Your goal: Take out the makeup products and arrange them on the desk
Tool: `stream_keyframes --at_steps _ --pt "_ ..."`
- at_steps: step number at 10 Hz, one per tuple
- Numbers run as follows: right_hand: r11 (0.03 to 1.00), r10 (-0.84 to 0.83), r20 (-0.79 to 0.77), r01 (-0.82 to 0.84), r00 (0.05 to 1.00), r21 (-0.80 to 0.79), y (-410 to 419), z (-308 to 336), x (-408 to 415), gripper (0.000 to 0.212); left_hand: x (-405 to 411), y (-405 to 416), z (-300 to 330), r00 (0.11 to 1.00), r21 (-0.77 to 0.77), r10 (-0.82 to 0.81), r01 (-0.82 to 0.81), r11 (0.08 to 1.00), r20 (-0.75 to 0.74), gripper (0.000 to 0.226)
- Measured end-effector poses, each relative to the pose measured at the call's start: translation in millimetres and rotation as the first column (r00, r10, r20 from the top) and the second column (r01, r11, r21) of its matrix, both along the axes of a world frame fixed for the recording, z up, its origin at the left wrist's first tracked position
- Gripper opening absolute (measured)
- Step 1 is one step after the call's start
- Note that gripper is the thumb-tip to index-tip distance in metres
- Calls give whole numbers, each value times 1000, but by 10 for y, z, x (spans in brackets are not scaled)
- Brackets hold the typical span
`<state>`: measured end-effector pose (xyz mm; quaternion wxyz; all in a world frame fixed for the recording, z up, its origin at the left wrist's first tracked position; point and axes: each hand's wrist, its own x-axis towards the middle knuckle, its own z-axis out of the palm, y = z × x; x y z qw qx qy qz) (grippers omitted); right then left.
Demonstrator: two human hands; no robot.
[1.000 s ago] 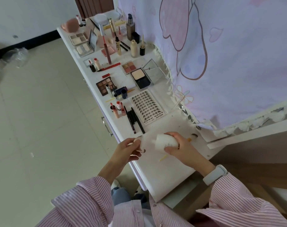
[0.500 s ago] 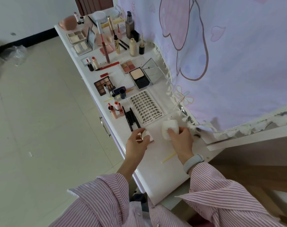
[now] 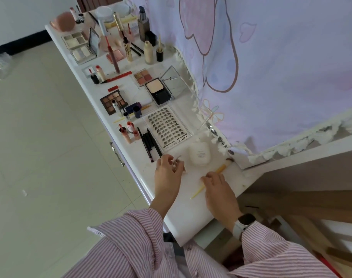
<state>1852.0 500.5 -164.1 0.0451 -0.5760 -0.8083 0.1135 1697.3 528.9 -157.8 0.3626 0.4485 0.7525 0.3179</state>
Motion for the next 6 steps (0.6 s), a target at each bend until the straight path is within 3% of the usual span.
stream_keyframes --at_steps 2,3,4,6 --pt "974 224 -20 -224 974 13 -1 0 -6 41 -80 -127 74 988 24 -89 92 995 -126 38" --pt "965 259 -111 -253 959 69 -28 -89 -96 41 -227 -317 -24 944 147 -87 139 979 -318 32" --pt "970 241 -140 -235 960 57 -67 -133 -188 41 -333 -463 -146 880 106 -114 182 978 -462 40" --pt "977 212 -188 -209 959 35 -95 -116 -229 27 -420 -626 -227 795 -224 -339 259 940 -504 61"
